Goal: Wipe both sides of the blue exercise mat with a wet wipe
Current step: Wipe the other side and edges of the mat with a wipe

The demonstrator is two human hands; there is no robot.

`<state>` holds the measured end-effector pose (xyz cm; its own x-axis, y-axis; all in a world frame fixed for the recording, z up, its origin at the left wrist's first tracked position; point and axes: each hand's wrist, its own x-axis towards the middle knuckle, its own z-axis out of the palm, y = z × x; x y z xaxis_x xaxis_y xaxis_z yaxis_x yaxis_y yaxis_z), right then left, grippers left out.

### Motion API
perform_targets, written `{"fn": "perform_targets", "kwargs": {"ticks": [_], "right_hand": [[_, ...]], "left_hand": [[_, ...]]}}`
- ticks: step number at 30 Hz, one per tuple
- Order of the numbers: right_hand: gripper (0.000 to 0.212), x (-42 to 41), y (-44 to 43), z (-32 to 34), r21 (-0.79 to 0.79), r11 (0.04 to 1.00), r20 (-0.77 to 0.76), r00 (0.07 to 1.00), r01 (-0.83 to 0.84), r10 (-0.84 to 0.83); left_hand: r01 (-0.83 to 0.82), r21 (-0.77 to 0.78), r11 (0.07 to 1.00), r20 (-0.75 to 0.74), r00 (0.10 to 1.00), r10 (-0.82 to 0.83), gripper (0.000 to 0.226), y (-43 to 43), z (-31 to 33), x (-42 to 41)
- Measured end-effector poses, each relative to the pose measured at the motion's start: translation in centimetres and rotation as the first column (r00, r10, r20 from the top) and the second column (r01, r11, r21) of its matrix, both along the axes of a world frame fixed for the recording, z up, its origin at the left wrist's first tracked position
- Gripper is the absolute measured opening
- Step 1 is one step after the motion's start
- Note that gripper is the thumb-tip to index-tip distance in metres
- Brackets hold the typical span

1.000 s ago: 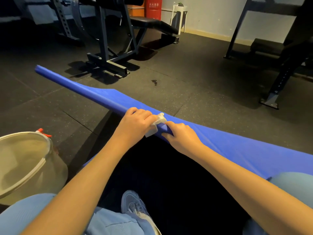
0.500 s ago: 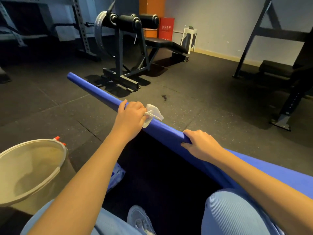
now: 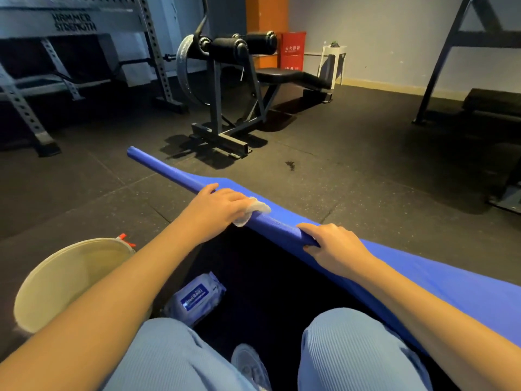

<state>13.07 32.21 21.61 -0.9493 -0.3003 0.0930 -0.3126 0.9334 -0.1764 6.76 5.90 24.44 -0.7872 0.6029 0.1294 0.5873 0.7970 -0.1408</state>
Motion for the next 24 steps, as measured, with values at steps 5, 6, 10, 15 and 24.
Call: {"fn": "perform_targets", "kwargs": {"ticks": [5, 6, 10, 15, 24], "right_hand": [[0.022, -0.1, 0.0, -0.5, -0.038, 0.999, 0.008, 1.0, 0.015, -0.015], [0.019, -0.1, -0.1, -0.7, -0.057, 0.998, 0.02, 1.0, 0.021, -0.019], [0.021, -0.1, -0.5, -1.1, -0.072, 0.997, 0.066, 0.998, 0.022, -0.017], [0.021, -1.0, -2.2, -0.6, -0.077, 0.997, 0.106, 0.994, 0.018, -0.009], [0.018, -3.4, -7.9, 0.6, 0.045, 0.999, 0.129, 0.992, -0.008, 0.002]], "left_hand": [[-0.108, -0.036, 0.994, -0.005, 0.994, 0.108, 0.034, -1.8, 0.0, -0.7], [-0.093, -0.034, 0.995, -0.017, 0.996, 0.092, 0.031, -1.7, -0.5, -0.7], [0.016, -0.029, 0.999, -0.226, 0.974, -0.022, 0.015, -2.2, -2.6, -1.0], [0.058, -0.011, 0.998, -0.361, 0.931, -0.058, 0.02, -1.3, -2.8, -1.7], [0.144, 0.037, 0.989, -0.371, 0.921, -0.12, 0.019, -1.0, -3.6, -1.3]]}}
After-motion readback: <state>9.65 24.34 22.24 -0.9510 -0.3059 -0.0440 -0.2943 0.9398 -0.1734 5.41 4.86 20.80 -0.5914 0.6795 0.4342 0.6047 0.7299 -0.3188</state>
